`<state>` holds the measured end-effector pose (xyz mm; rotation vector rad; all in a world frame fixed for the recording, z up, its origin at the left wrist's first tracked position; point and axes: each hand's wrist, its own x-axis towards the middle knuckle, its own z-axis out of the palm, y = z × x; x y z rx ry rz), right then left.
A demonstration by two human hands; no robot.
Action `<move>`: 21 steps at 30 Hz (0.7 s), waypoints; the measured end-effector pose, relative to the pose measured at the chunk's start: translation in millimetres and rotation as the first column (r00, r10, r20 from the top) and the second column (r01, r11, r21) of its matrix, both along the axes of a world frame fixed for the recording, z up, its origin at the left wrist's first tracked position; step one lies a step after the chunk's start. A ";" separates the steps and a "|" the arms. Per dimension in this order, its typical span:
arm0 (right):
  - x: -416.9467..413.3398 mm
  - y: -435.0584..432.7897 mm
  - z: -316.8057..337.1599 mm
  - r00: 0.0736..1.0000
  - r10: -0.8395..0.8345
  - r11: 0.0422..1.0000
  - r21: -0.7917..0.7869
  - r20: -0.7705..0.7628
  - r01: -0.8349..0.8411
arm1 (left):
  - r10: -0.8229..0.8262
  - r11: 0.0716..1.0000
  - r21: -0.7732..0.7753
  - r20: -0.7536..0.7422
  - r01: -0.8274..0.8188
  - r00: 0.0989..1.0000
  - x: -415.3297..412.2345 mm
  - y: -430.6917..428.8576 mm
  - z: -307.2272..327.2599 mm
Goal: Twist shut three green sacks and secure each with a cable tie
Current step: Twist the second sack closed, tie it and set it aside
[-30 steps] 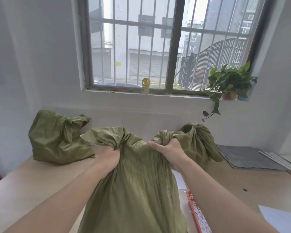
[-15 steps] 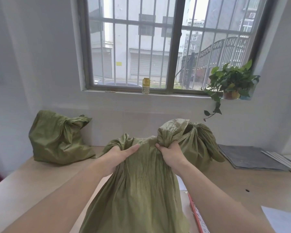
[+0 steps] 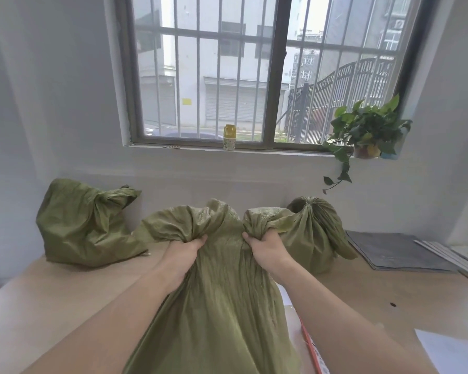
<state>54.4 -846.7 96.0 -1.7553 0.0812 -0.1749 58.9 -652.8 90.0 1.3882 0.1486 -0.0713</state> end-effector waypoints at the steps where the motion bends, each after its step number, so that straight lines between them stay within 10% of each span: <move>1: -0.1 1.8 0.0 1.000 -0.003 1.000 -0.001 0.002 0.003 | 0.018 1.000 0.013 0.013 -0.019 1.000 -0.7 -2.3 0.1; 21: -7.1 27.0 -8.3 0.994 0.094 0.994 -0.059 -0.049 -0.097 | 0.071 0.997 -0.006 -0.026 -0.071 0.997 -3.1 -24.0 -5.0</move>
